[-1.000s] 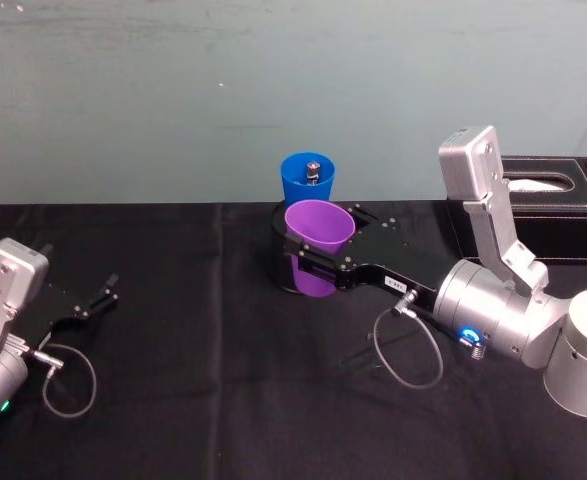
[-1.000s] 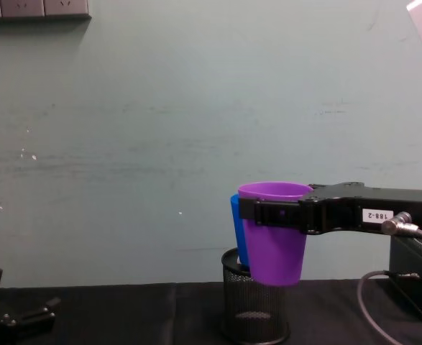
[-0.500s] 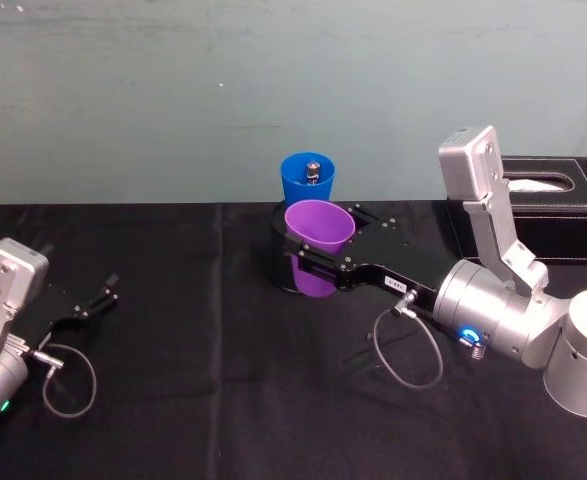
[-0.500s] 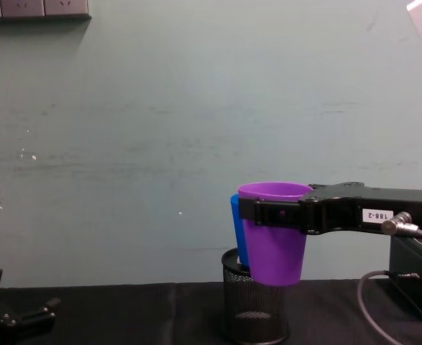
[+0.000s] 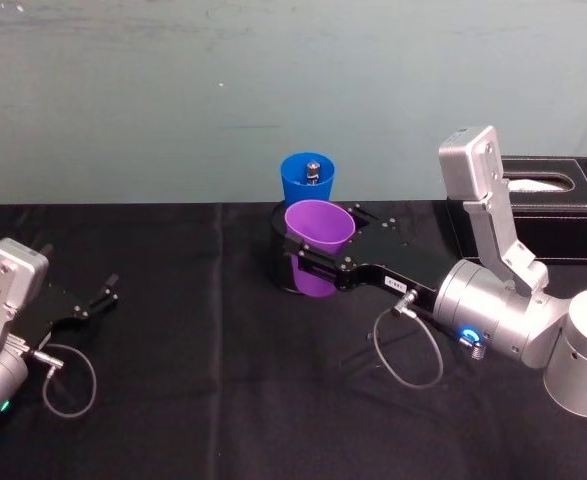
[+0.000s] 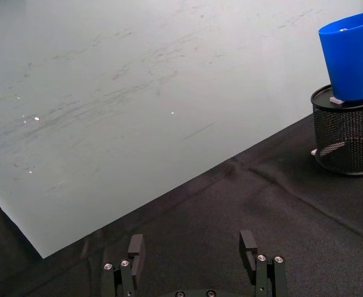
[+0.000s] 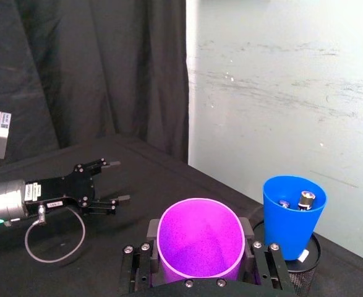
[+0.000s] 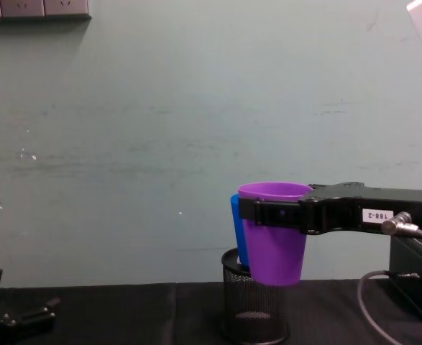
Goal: Pick up one cup with a gripper and tap it against the other cup.
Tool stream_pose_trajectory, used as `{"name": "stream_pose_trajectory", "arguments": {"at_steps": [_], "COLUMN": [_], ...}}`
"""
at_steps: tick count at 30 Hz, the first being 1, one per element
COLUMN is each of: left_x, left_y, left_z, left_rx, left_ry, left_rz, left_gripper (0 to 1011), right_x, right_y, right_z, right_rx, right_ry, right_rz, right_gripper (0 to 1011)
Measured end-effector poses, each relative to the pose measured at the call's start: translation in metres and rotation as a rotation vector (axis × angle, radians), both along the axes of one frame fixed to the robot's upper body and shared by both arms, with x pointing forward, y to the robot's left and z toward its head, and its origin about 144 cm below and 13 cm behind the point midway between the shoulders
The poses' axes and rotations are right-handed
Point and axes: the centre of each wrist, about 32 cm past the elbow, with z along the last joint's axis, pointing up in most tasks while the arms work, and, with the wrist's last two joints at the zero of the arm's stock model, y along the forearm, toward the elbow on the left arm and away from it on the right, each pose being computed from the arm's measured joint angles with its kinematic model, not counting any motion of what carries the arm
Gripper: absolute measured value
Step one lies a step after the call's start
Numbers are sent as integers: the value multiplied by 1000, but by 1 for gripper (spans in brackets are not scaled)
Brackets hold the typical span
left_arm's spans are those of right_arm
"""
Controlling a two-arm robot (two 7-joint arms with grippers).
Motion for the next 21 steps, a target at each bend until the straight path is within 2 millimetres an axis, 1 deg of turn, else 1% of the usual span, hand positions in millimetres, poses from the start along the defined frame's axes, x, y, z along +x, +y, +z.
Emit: {"name": "stream_pose_trajectory", "arguments": {"at_steps": [21], "left_x": [0], "left_y": [0], "left_z": [0], "left_rx": [0], "left_ry": [0], "left_rz": [0], "left_gripper": [1000], "right_x": [0], "right_y": [0], "right_z": [0], "right_rx": [0], "right_ry": [0], "right_rz": [0], "right_gripper": [734]}}
